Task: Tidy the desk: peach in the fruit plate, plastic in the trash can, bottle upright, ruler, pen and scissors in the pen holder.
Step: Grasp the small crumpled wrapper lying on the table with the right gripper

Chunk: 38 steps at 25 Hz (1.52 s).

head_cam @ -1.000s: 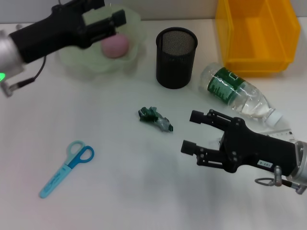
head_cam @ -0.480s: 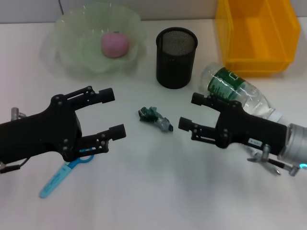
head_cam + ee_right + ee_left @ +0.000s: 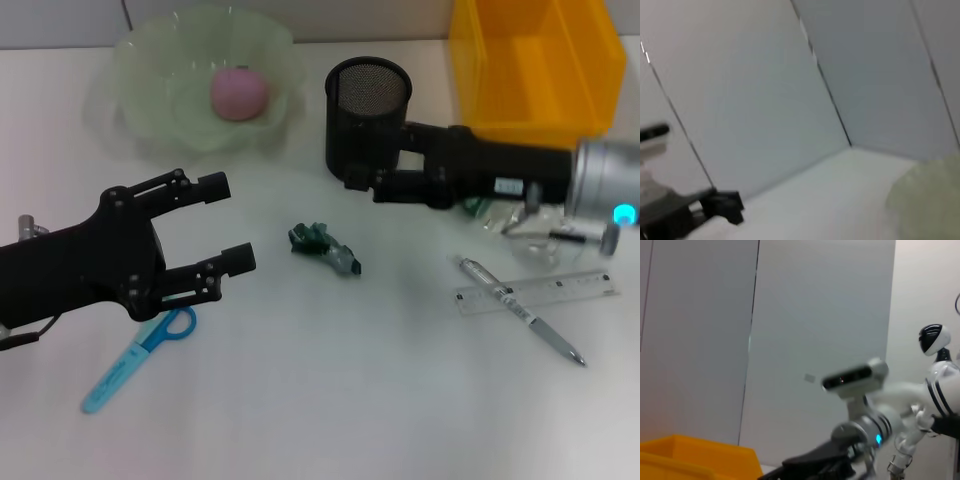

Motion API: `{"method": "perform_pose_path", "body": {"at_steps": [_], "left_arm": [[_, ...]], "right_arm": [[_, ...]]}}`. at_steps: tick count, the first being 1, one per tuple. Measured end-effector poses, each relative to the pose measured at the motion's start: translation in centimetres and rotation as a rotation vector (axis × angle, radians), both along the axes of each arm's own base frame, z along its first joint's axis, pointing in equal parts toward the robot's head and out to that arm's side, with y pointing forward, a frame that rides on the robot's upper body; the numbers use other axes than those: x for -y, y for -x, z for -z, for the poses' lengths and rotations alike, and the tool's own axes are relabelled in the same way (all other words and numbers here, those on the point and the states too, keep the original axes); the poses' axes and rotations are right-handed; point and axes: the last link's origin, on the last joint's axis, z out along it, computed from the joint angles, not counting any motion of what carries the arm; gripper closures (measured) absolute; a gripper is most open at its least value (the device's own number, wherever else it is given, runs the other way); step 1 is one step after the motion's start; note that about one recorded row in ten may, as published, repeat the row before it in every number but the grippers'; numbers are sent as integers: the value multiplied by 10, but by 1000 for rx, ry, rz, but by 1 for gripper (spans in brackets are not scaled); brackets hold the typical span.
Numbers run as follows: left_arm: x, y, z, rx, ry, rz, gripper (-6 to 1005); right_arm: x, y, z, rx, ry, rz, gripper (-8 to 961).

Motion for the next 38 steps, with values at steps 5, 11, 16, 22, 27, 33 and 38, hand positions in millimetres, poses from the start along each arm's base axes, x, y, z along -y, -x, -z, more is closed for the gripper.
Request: {"method": "perform_pose_path", "body": {"at_steps": [5, 11, 16, 22, 27, 33, 38], "left_arm": [[-1, 2, -1, -11, -6, -7, 216], [0, 4, -1, -17, -10, -16, 217], [0, 7, -3, -22, -11, -20, 217], [-2, 7, -3, -27, -15, -23, 217], [-4, 7, -2, -34, -19, -28, 217], [-5, 6, -1, -33, -23, -31, 216], [-6, 7, 0, -39, -27, -39, 216]], "right_arm": [[-28, 33, -26, 215, 53, 5, 118], [-43, 61, -20, 506, 148, 33, 118], [-45, 72, -1, 695, 201, 60, 119], [-47, 72, 20, 770, 183, 118, 118], [-44, 69, 37, 790, 183, 130, 118], [-37, 72, 52, 786, 197, 101, 119], [-37, 71, 61, 785, 188, 104, 119]]}}
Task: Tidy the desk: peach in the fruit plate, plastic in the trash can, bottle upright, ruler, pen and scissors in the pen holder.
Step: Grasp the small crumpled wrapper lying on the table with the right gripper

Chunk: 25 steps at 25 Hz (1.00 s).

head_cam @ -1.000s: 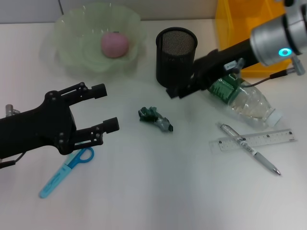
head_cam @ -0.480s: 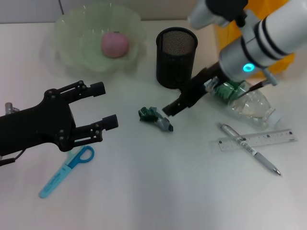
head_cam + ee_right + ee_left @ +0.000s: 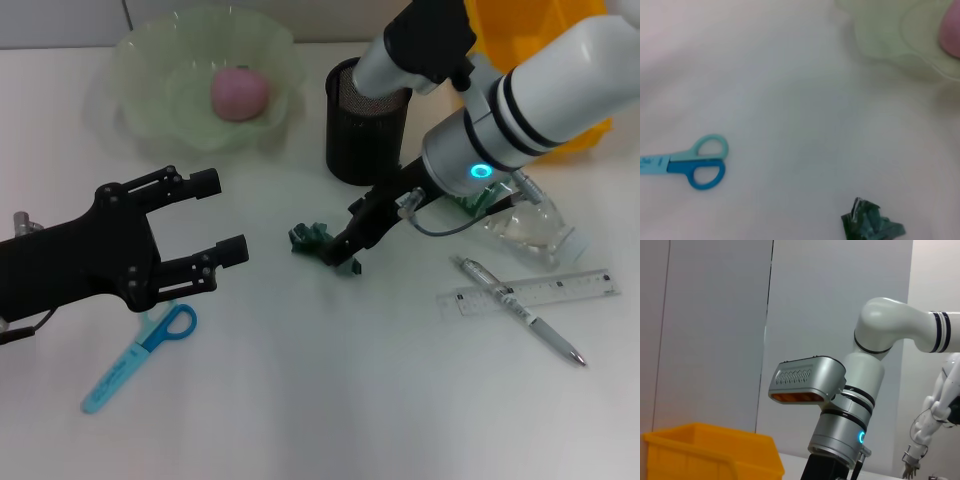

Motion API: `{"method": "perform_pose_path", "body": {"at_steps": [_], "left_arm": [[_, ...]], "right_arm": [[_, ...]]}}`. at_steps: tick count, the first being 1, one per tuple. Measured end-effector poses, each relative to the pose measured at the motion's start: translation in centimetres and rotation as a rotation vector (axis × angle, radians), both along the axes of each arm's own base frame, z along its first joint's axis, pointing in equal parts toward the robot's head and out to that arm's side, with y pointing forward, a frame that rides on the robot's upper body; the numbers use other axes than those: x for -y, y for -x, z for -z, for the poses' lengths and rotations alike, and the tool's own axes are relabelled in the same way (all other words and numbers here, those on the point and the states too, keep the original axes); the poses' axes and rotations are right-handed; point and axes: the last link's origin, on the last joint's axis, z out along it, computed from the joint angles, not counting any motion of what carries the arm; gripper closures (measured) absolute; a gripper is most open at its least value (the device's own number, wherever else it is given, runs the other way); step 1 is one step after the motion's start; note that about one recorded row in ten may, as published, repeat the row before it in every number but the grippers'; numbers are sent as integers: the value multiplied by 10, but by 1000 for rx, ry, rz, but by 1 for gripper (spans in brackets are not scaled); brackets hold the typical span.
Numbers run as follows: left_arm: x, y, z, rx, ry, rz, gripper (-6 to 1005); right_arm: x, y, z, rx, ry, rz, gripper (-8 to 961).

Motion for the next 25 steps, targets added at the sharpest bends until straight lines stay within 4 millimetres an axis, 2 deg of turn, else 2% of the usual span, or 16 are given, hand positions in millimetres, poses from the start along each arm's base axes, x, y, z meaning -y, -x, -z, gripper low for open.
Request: {"method": "perform_pose_path", "body": {"at_steps": [12, 25], "left_arm": [[-2, -2, 2, -2, 2, 3, 216], [-2, -2, 3, -3, 0, -1, 216]], "right_arm": [[1, -1, 16, -23, -17, 3, 118], [-1, -5, 19, -25, -49, 10, 118]]}}
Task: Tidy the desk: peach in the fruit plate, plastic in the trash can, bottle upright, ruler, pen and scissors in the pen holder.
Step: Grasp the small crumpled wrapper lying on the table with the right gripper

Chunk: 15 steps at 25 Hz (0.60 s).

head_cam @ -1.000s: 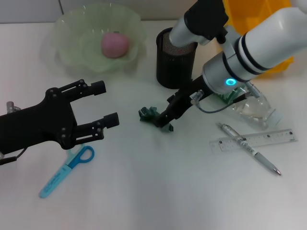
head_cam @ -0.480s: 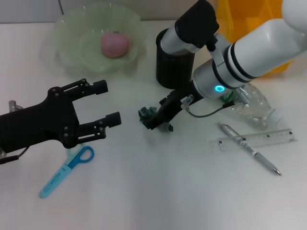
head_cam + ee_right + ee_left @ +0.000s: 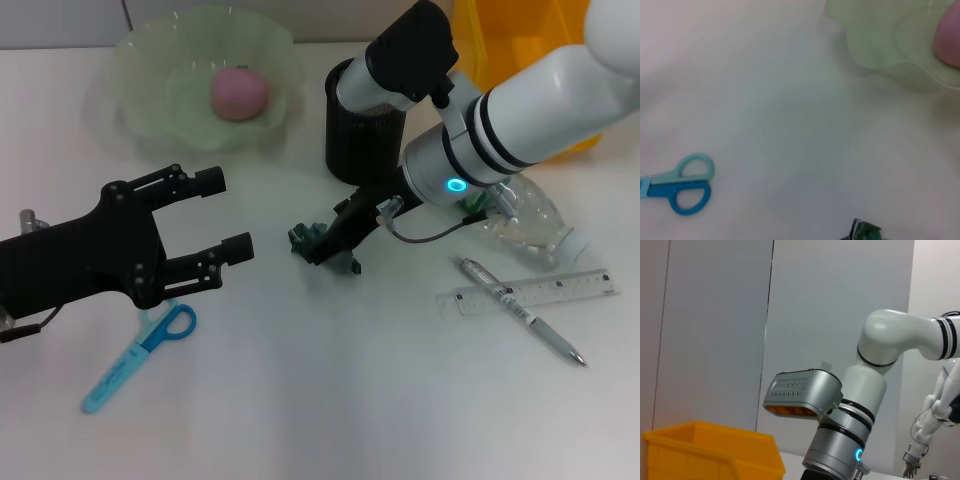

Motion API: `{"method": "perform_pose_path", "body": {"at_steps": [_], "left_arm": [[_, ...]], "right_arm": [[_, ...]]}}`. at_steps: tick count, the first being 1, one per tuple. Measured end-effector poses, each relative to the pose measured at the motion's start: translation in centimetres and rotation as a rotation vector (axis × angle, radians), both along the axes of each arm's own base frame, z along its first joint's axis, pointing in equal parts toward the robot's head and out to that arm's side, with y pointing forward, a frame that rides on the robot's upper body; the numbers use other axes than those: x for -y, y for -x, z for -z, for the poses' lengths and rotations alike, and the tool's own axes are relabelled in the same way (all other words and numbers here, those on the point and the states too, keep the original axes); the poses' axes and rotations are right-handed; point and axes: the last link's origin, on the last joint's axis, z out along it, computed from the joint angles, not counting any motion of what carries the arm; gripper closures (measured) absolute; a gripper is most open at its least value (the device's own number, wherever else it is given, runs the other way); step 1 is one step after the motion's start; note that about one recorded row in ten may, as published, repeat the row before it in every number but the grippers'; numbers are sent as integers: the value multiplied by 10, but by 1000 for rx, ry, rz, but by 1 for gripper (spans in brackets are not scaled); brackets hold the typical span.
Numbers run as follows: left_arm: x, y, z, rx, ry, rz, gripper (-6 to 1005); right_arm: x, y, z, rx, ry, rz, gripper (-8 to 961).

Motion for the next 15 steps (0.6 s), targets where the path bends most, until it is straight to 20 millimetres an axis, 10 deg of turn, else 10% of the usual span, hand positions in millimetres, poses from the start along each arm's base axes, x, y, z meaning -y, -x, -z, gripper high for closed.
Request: {"method": "perform_pose_path", "body": {"at_steps": [15], "left_arm": [[0, 2, 1, -5, -9, -3, 216]], "right_arm": [[1, 2, 7, 2, -6, -25, 119]]}}
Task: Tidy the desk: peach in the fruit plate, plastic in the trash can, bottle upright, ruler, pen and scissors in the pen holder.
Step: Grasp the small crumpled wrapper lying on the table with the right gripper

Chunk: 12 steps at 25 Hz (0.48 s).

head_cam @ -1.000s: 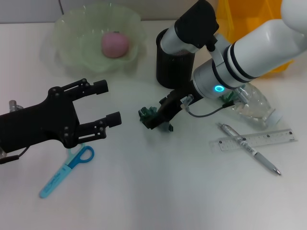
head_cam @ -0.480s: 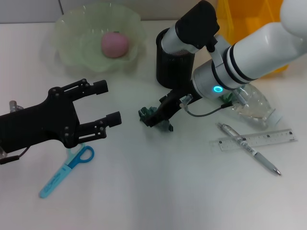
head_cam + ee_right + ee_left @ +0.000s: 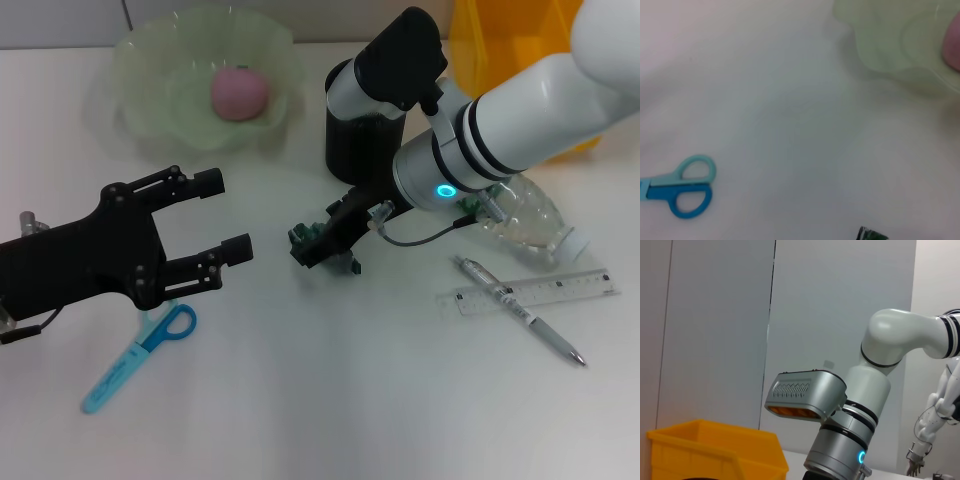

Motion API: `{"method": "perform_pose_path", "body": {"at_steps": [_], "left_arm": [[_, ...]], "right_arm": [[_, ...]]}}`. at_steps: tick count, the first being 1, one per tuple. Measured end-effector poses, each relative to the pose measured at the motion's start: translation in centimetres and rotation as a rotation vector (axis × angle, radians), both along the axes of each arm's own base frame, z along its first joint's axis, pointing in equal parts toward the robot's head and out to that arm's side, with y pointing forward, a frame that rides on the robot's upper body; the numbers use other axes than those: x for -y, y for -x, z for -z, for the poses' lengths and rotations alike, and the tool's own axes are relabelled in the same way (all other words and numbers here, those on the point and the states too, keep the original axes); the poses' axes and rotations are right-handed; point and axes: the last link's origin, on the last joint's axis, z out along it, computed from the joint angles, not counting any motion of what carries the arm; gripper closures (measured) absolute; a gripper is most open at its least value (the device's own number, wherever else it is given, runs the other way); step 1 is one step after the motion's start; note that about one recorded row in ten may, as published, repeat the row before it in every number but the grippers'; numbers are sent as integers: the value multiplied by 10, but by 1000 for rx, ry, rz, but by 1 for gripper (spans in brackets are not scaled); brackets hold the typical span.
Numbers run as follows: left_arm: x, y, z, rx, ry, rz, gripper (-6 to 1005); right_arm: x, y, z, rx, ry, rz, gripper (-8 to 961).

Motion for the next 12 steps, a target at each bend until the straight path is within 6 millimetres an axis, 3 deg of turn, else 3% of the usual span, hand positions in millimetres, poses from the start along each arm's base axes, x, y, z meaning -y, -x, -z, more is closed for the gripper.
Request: {"method": "perform_pose_path", "body": {"at_steps": [9, 12], "left_arm": [[-2, 0, 0, -6, -5, -1, 216], [-2, 0, 0, -8, -9, 1, 217]], "right_arm": [[-2, -2, 1, 9, -11, 4, 135], [-3, -2, 2, 11, -13, -1, 229]]}}
